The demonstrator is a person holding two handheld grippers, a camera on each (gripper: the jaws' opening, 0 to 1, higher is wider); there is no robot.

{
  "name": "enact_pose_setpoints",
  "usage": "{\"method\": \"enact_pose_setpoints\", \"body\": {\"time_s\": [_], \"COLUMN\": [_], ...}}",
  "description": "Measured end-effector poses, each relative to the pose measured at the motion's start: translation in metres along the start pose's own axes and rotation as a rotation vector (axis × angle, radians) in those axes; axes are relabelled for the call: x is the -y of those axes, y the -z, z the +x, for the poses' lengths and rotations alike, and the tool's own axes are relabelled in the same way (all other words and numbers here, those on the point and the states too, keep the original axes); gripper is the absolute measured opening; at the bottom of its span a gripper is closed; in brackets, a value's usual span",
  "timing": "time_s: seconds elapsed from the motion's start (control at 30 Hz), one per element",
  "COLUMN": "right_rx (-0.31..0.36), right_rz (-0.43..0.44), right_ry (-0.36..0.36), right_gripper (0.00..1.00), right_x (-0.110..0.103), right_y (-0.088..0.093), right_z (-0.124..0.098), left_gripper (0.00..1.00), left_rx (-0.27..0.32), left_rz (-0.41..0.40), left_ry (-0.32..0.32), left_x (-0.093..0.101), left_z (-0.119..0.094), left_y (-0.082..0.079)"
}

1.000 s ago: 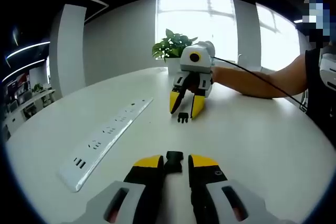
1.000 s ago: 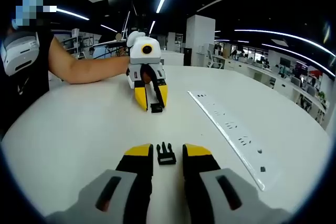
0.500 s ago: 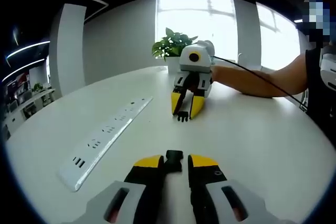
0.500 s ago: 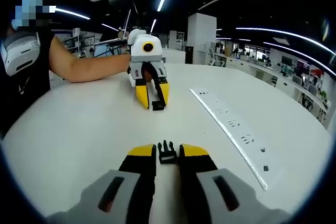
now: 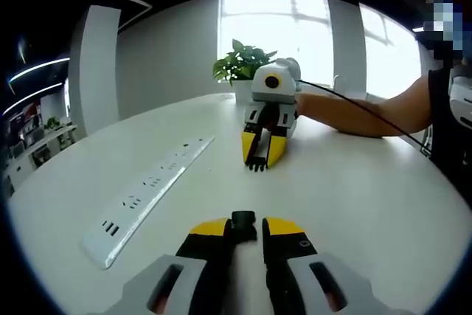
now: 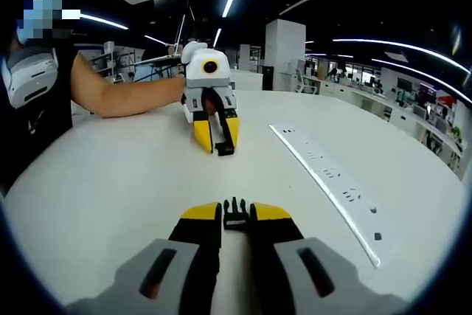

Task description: Snap the two parts of the plastic buckle together until the buckle closes and remains connected.

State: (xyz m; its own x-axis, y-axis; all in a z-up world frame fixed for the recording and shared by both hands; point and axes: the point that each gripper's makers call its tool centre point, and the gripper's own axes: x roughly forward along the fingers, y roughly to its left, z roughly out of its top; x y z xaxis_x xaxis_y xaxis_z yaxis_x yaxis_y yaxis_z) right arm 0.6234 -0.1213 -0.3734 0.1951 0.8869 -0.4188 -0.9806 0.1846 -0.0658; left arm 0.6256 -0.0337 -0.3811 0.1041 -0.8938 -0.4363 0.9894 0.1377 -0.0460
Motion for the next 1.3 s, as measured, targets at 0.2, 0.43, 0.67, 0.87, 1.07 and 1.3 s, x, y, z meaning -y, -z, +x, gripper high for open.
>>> {"method": "enact_pose_setpoints", "body": {"time_s": [0.2, 0.43, 0.67, 0.87, 1.07, 1.3], "right_rx": [0.005, 0.006, 0.009, 0.011, 0.012, 0.014], "right_rz": [0.005, 0.007, 0.007, 0.012, 0.018, 0.018], "right_ry": [0.002, 0.01, 0.014, 0.02, 0.024, 0.024], "right_gripper": [0.14, 0.15, 0.13, 0.13, 0.12, 0.12], "right_x": [0.0005, 0.002, 0.0029, 0.0017, 0.0019, 0.0017], "right_y": [-0.0002, 0.0005, 0.0006, 0.0005, 0.0007, 0.0007], "right_z": [0.0008, 0.0003, 0.0012, 0.0017, 0.0013, 0.0008], "left_gripper": [0.16, 0.17, 0.15, 0.13, 0.12, 0.12], "left_rx": [0.001, 0.001, 0.002, 0.002, 0.004, 0.004], "left_rz": [-0.001, -0.008, -0.015, -0.019, -0.006, -0.015], "left_ry": [0.001, -0.002, -0.018, -0.03, -0.033, -0.033], "left_x": [-0.0002, -0.0014, -0.0037, -0.0047, -0.0043, -0.0041], "left_z": [-0.0004, -0.0008, -0.0003, -0.0005, -0.001, -0.0013], "left_y": [0.0003, 0.0007, 0.0006, 0.0005, 0.0006, 0.0003]}}
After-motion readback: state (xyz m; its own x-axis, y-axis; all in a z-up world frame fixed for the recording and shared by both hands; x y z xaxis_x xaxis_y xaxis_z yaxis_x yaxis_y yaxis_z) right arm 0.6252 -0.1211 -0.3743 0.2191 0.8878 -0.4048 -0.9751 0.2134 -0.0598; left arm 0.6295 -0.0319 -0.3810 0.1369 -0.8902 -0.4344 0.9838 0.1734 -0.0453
